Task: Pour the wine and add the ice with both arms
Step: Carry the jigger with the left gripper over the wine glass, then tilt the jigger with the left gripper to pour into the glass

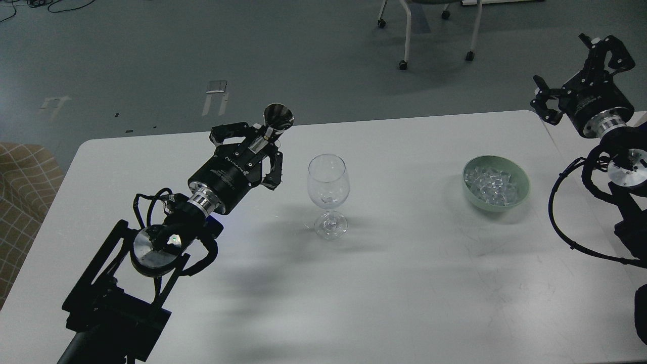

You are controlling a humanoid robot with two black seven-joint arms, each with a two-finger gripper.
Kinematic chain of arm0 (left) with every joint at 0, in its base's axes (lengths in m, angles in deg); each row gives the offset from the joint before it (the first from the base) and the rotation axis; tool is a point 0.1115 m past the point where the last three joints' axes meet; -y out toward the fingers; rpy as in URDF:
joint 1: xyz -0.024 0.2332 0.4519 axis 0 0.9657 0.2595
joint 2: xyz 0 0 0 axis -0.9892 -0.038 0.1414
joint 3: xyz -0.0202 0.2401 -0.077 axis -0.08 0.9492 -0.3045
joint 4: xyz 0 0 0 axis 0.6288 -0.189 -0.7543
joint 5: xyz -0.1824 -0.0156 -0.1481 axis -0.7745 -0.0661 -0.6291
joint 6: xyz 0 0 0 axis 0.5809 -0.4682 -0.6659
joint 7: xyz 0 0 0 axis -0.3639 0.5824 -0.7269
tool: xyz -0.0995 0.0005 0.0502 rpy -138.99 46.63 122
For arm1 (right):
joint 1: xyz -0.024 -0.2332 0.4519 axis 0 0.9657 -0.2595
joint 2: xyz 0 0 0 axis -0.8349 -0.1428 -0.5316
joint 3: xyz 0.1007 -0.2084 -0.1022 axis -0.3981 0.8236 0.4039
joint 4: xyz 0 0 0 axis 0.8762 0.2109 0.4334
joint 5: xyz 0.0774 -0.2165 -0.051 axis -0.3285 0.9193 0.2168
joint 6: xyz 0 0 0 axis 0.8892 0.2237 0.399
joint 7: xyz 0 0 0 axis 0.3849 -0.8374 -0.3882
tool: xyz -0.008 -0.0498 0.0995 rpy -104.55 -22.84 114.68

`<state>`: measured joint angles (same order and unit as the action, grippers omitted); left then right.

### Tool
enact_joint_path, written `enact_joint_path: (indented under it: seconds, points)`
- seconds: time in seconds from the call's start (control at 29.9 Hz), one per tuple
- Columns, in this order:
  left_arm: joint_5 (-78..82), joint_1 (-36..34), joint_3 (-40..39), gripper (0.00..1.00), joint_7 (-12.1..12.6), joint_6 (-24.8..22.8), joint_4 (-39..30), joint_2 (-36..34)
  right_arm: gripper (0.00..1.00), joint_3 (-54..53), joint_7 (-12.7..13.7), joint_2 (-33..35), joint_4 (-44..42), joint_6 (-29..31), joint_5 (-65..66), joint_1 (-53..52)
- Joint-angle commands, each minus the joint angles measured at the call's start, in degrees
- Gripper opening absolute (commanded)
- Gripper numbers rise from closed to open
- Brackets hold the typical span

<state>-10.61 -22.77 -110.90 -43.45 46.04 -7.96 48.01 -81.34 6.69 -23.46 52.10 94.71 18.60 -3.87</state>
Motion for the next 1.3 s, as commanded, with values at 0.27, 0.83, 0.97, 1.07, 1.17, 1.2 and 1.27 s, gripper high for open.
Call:
enact_joint_path:
  seconds: [0.27, 0.83, 0.97, 1.07, 1.17, 1.2, 1.27]
  points:
    - [3.56, -0.32, 2.56, 0.0, 0.24, -0.86, 0.04, -0.26, 1.0, 0.0, 0.03, 0.0, 0.08, 0.09, 0.0, 0.0]
    - [9.19, -0.5, 4.5, 0.0, 2.35, -3.5, 0.22, -0.52, 1.0, 0.0, 0.03, 0.08, 0.08, 0.09, 0.0, 0.0]
    - [10.15, -0.58, 4.5, 0.0, 2.35, -3.5, 0.22, -0.35, 1.0, 0.0, 0.03, 0.08, -0.01, 0.17, 0.0, 0.0]
    - [12.08, -0.85, 4.58, 0.0, 2.35, -3.5, 1.36, -0.52, 1.0, 0.0, 0.03, 0.0, 0.07, 0.18, 0.0, 0.0]
    - [13.32, -0.94, 4.59, 0.0, 2.44, -3.67, 2.5, -0.52, 1.0, 0.0, 0.03, -0.09, 0.08, 0.18, -0.09, 0.0]
    - [13.32, -1.02, 4.59, 0.0, 2.44, -3.68, 2.59, -0.35, 1.0, 0.0, 0.03, -0.09, 0.08, 0.18, -0.09, 0.0]
    - [13.41, -1.11, 4.59, 0.0, 2.35, -3.76, 2.68, -0.52, 1.0, 0.0, 0.03, 0.08, 0.08, 0.26, -0.09, 0.0]
